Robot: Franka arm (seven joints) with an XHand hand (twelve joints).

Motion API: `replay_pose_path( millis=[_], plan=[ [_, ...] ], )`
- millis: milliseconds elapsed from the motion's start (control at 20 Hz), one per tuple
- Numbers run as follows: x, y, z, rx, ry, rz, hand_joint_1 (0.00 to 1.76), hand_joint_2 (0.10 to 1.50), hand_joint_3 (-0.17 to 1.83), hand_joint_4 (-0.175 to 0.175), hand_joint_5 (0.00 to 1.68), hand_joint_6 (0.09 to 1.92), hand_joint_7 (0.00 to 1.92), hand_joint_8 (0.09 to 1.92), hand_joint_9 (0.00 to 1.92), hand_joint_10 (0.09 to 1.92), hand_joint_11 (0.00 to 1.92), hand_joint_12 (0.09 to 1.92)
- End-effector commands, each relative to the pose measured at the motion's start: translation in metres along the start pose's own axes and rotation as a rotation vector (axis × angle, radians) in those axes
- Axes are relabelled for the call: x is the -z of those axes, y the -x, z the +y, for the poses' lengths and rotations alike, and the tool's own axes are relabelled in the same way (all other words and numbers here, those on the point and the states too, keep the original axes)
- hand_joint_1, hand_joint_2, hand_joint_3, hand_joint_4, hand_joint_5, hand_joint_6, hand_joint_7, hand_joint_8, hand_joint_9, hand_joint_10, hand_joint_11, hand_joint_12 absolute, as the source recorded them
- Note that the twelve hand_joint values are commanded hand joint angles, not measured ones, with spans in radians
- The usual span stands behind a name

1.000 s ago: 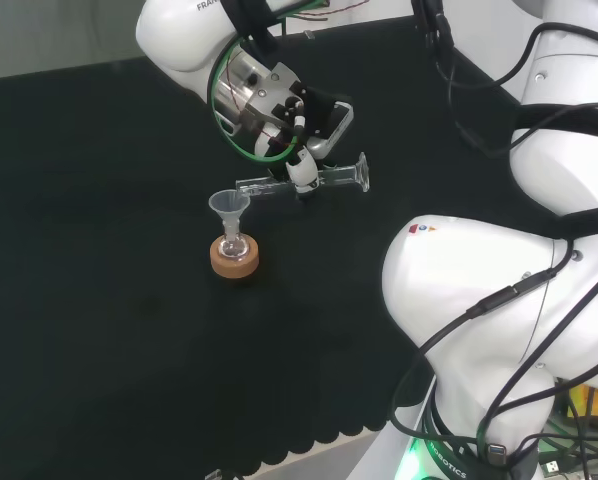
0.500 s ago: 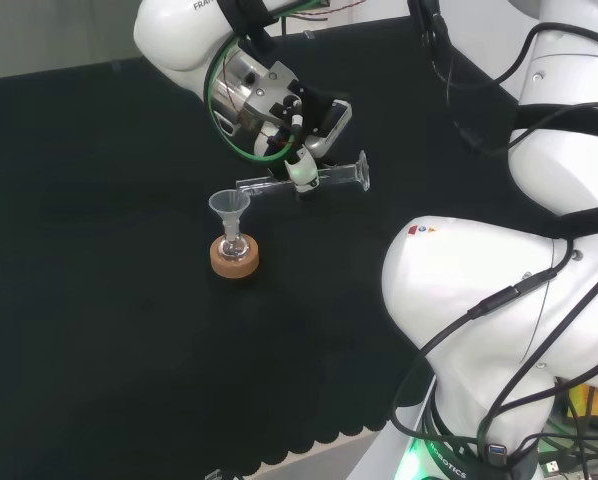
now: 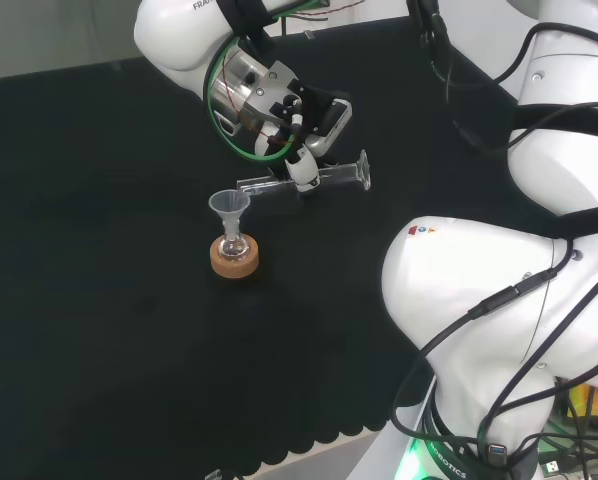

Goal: Pour the water from the graduated cylinder into the round-bottom flask.

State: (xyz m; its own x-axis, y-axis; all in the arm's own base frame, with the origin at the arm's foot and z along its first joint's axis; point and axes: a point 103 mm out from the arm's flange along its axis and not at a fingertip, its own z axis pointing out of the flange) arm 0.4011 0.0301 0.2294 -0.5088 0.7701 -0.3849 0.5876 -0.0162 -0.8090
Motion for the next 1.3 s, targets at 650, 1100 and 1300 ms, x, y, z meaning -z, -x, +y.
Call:
replay_pose_path(
  millis=[650, 1100, 1300],
  plan=[
    [-0.001, -0.002, 0.001, 0.051, 0.059, 0.101, 1.24, 1.15, 0.00, -0.175, 0.89, 1.12, 0.93, 1.12, 1.37, 0.09, 1.10, 0.87],
    [-0.007, 0.004, 0.000, 0.117, 0.183, 0.228, 1.24, 1.15, 0.00, -0.175, 0.89, 1.12, 0.93, 1.12, 1.37, 0.09, 1.09, 0.86],
    [-0.012, 0.010, 0.000, 0.138, 0.245, 0.297, 1.24, 1.15, 0.00, -0.175, 0.89, 1.12, 0.93, 1.12, 1.37, 0.09, 1.09, 0.86]
  ],
)
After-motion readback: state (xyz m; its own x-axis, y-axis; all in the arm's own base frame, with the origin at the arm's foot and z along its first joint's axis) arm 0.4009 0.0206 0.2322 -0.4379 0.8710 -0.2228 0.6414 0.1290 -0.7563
